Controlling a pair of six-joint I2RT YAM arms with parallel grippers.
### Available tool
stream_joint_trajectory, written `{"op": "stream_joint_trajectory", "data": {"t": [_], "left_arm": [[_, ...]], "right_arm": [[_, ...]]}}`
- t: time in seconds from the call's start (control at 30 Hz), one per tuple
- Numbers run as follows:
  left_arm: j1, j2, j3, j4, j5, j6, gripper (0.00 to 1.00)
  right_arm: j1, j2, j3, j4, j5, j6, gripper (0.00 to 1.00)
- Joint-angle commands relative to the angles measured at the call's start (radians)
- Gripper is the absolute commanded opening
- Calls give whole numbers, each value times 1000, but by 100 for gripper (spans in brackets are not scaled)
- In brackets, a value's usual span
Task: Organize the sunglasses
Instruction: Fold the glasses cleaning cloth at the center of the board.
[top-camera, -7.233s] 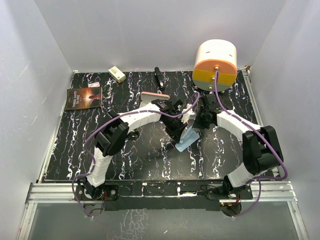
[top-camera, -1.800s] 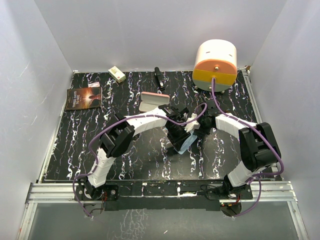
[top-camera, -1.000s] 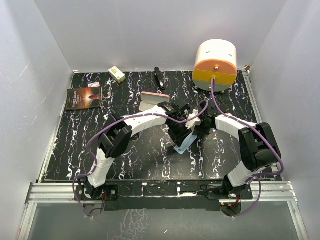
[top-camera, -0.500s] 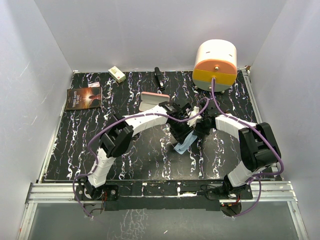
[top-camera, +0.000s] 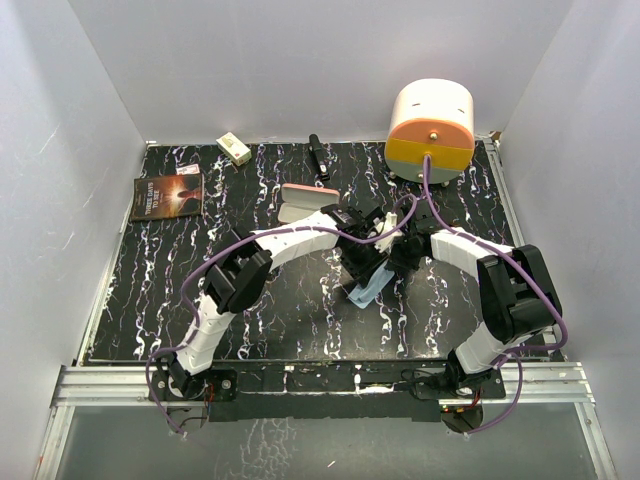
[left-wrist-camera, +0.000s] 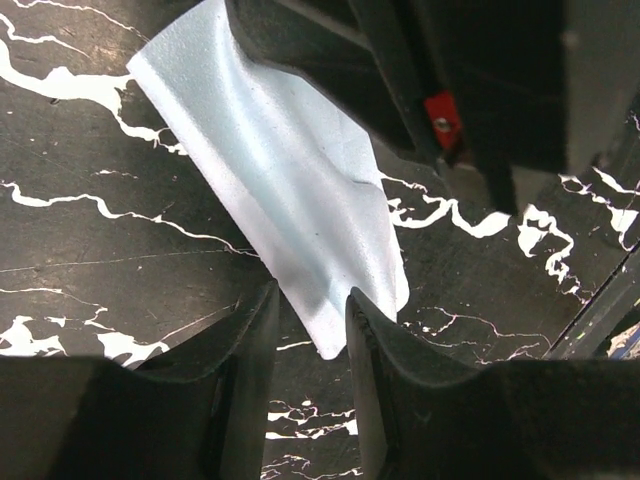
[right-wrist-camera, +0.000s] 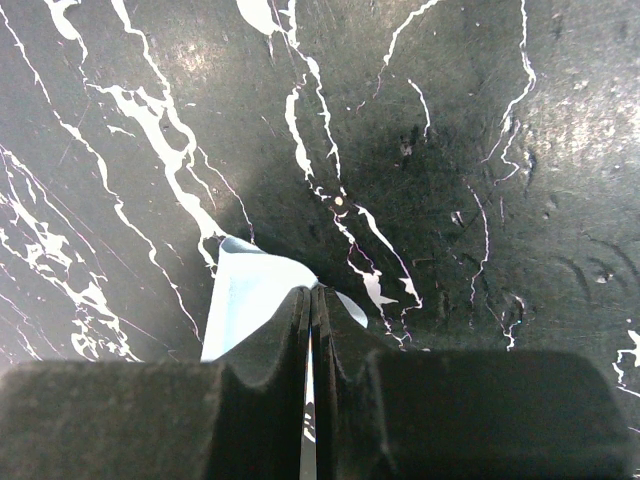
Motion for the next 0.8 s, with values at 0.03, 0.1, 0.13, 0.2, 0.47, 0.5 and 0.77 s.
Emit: {"op": "stream_joint_trajectory", "data": {"t": [0.03,0.1,0.13,0.2,0.47,0.5,0.77], "left_arm": [[-12,24,48,-7,-30,-25,32],[-14,37,59,-13,-49,-30,32],[-17,42,64,-15,-57,-30,32],[-22,50,70,-20,-74,-31,32],[-25,52,46,-16,-151,-7,32],[-25,52,41,-15,-153,-2,32],[-24,56,27,-4,-140,-2,32]], "right_arm": [[4,-16,4,55,2,6,8],[3,-15,4,55,1,6,8],[4,-15,5,55,1,6,8],[4,-14,5,55,1,6,8],[5,-10,5,54,1,3,8],[4,-9,5,54,-2,1,8],[4,-13,5,52,-8,-7,21]]}}
